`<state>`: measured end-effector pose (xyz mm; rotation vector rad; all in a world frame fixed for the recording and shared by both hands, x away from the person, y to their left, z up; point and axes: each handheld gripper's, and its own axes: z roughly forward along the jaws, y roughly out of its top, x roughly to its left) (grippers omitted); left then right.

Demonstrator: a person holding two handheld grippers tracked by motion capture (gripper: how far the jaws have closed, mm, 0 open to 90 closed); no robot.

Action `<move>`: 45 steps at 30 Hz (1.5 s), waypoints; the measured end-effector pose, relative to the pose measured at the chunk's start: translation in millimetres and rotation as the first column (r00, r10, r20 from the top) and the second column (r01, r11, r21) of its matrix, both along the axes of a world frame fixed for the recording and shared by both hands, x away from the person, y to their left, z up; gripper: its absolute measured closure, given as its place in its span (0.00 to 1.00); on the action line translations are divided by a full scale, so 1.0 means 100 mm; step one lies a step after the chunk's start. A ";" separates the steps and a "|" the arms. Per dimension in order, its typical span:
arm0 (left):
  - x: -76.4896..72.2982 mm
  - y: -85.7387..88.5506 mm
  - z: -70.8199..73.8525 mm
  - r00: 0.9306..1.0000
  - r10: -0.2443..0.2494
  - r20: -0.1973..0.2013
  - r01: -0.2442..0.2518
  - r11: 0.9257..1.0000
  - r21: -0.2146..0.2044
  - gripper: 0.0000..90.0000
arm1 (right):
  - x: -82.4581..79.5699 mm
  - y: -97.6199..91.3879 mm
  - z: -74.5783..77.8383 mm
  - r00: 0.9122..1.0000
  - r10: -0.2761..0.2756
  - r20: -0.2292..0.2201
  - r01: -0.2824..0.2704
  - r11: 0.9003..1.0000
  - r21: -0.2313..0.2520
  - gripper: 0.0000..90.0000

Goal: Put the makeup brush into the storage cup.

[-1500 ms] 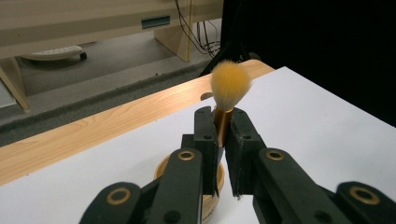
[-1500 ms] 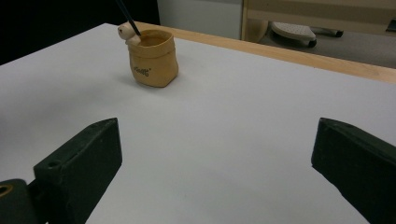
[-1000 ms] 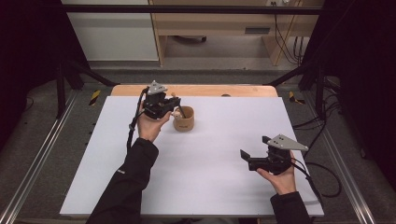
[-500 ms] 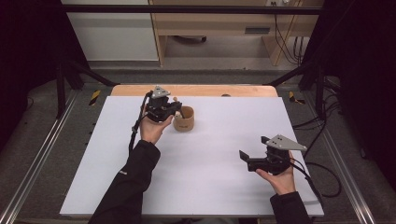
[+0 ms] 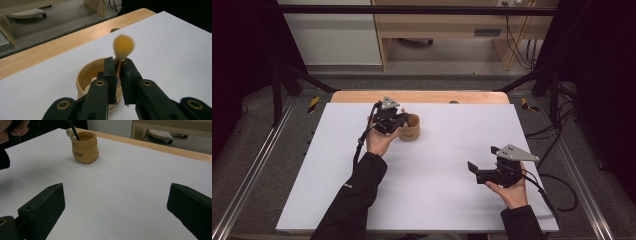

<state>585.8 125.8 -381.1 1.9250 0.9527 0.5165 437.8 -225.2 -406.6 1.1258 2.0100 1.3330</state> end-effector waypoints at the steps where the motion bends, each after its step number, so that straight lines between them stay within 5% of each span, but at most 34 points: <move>1: 0.01 -0.01 -0.01 1.000 -0.002 -0.002 0.002 1.000 0.002 0.93 | 0.00 0.00 0.00 1.000 0.000 0.000 0.000 1.000 0.000 0.02; 21: -0.03 -0.04 -0.09 1.000 -0.005 0.013 0.004 0.999 0.035 0.87 | 0.00 0.01 0.00 1.000 0.001 0.000 -0.001 1.000 0.001 0.02; 33: -0.22 0.11 -0.01 0.998 0.004 0.069 -0.006 1.000 0.022 0.57 | -0.01 0.01 0.01 1.000 0.000 0.000 0.000 1.000 -0.001 0.02; 45: -0.42 0.34 0.03 0.997 -0.012 0.074 0.015 0.999 -0.032 0.28 | -0.01 0.01 0.01 1.000 0.001 0.002 -0.001 1.000 -0.003 0.02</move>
